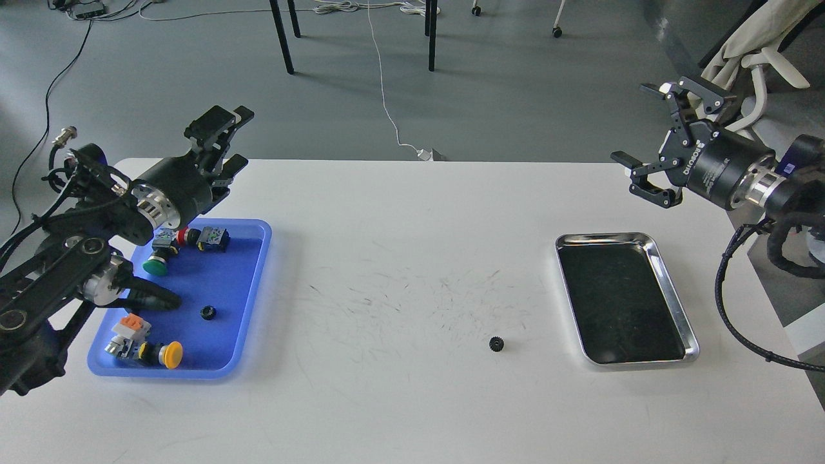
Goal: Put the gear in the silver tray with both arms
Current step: 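Withdraw the left arm and move the right gripper toward the gear, then lower the right gripper onto the black gear and grasp it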
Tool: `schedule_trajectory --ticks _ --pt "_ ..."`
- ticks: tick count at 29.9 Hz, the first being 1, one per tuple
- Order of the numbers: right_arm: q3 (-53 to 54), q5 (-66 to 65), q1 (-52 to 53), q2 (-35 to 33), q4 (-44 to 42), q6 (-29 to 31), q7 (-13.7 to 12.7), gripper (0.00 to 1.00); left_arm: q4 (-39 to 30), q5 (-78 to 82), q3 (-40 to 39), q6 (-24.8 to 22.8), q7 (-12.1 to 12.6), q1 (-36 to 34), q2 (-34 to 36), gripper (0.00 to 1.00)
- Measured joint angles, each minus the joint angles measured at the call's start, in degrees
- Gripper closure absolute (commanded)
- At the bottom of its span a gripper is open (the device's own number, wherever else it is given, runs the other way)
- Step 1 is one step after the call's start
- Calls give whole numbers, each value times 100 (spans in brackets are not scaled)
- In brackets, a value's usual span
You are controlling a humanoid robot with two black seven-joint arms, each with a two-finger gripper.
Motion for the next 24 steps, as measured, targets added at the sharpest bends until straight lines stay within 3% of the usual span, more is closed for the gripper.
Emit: schedule_trajectory --ticks 6,10,16,24 --pt "-2679 -1348 2012 -651 1224 -21 -221 0 8 -449 -650 13 10 182 -410 2" --pt "-4812 -2376 3557 -602 1837 35 -384 0 9 -558 -913 4 24 190 -592 2" --pt "-7004 -2794 4717 482 1836 137 -517 1 -2 -578 -965 -35 28 192 -693 2" --pt "-7744 -2765 4766 1913 946 77 -543 3 -16 -583 -962 -42 -3 192 -672 2"
